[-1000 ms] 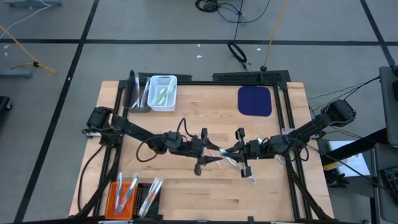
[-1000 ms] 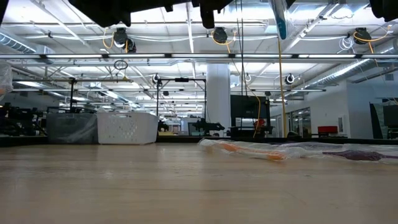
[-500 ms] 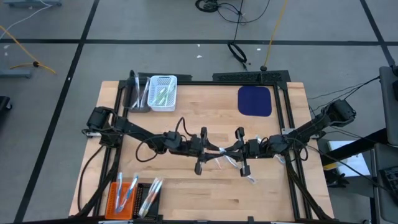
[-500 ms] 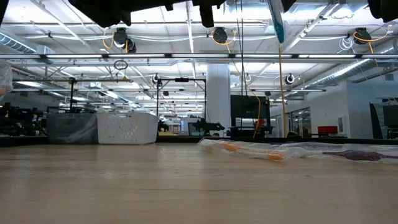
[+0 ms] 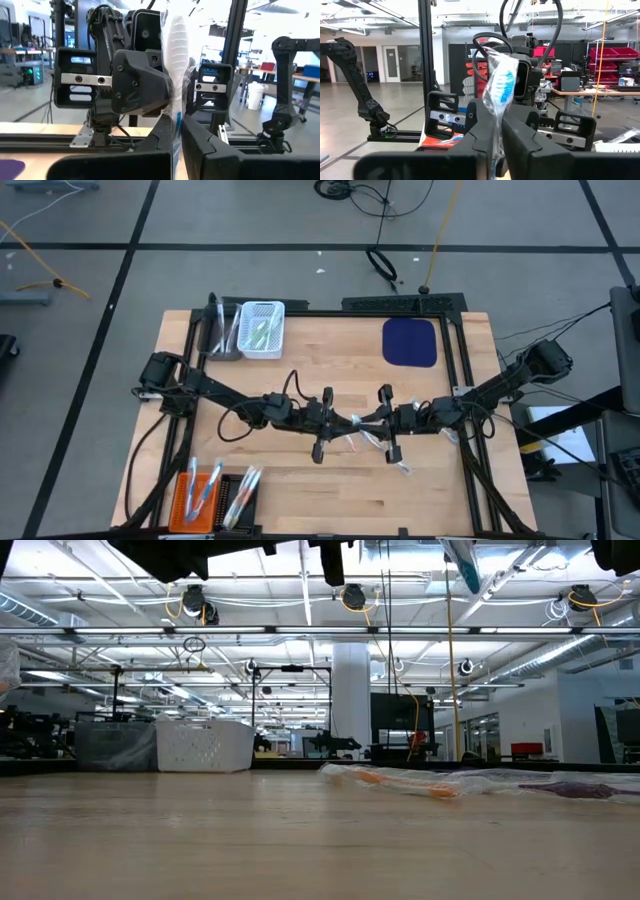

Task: Pick & Place Toothbrushes
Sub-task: Put the blue toothbrush into the orange bin

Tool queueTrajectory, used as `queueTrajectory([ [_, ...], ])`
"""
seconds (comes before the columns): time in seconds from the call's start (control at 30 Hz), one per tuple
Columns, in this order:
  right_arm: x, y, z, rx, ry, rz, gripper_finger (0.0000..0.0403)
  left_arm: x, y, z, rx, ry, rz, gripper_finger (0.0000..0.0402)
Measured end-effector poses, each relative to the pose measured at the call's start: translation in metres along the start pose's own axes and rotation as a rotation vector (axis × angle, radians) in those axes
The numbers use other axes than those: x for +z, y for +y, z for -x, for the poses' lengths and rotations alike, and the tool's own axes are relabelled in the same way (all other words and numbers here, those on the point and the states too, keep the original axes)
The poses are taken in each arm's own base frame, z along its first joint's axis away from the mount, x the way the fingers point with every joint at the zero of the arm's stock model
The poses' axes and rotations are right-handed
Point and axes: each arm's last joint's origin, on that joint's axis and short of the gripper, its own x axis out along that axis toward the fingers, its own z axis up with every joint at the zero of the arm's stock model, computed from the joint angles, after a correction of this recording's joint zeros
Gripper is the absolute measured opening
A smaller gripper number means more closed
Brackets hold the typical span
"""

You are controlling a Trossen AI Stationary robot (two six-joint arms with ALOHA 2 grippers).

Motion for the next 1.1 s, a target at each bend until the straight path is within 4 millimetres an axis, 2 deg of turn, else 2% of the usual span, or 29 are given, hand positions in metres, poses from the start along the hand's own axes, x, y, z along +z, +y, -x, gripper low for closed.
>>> queueTrajectory([
  [0.17, -0.001, 0.000, 0.000, 0.005, 0.014, 0.063, 0.0070, 0.003, -0.007, 0.002, -0.010, 0.031, 0.064, 0.0004],
  [0.4, 0.003, -0.001, 0.004, 0.008, 0.036, 0.081, 0.0133, 0.027, -0.025, 0.019, 0.115, 0.173, 0.044, 0.0004],
  [0.6, 0.005, -0.001, 0.006, 0.010, 0.061, 0.079, 0.0149, 0.054, -0.051, 0.052, 0.206, 0.336, 0.162, 0.0004],
  [0.8, 0.004, -0.002, 0.006, 0.005, 0.070, 0.070, 0.0141, 0.076, -0.076, 0.095, 0.246, 0.482, 0.412, 0.0004],
  [1.1, 0.004, -0.005, 0.005, -0.010, 0.063, 0.074, 0.0134, 0.074, -0.096, 0.145, 0.349, 0.796, 0.731, 0.0004],
])
